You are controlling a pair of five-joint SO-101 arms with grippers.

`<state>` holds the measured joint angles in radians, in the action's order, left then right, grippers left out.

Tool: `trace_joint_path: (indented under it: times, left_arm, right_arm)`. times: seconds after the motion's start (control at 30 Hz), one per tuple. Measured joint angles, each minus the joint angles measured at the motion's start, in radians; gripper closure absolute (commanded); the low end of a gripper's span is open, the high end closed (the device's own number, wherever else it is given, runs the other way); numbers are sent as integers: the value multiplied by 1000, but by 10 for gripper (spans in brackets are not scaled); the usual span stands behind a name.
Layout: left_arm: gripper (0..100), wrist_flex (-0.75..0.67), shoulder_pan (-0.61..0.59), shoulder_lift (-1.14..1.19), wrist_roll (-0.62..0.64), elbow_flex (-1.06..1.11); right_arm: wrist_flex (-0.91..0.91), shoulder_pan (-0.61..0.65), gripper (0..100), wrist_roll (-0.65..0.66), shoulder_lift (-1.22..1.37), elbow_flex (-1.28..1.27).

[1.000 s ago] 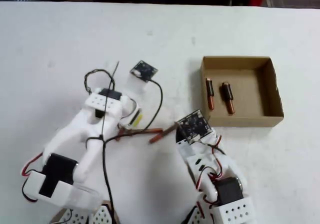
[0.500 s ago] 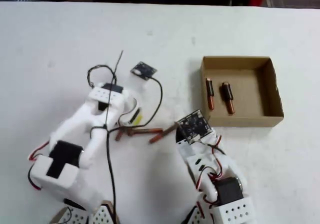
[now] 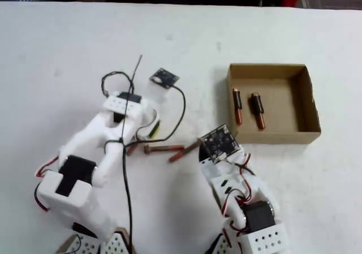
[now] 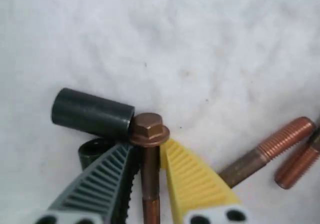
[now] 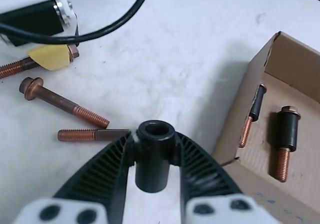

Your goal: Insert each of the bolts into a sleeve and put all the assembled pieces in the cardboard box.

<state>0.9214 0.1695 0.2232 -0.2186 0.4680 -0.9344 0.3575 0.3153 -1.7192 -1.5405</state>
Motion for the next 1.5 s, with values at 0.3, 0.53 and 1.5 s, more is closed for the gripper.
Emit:
trace_joint_path:
  times: [0.3,0.53,1.5]
  left_arm:
    - [980,31,37,5,2,-9]
    - [980,158,94,-140,-2,-11]
    - [980,272,92,-1479,-2,201]
  right_arm:
    - [0,0,981,0,0,0]
    - [58,8,981,0,0,-55]
    - [77,26,981,0,0,-72]
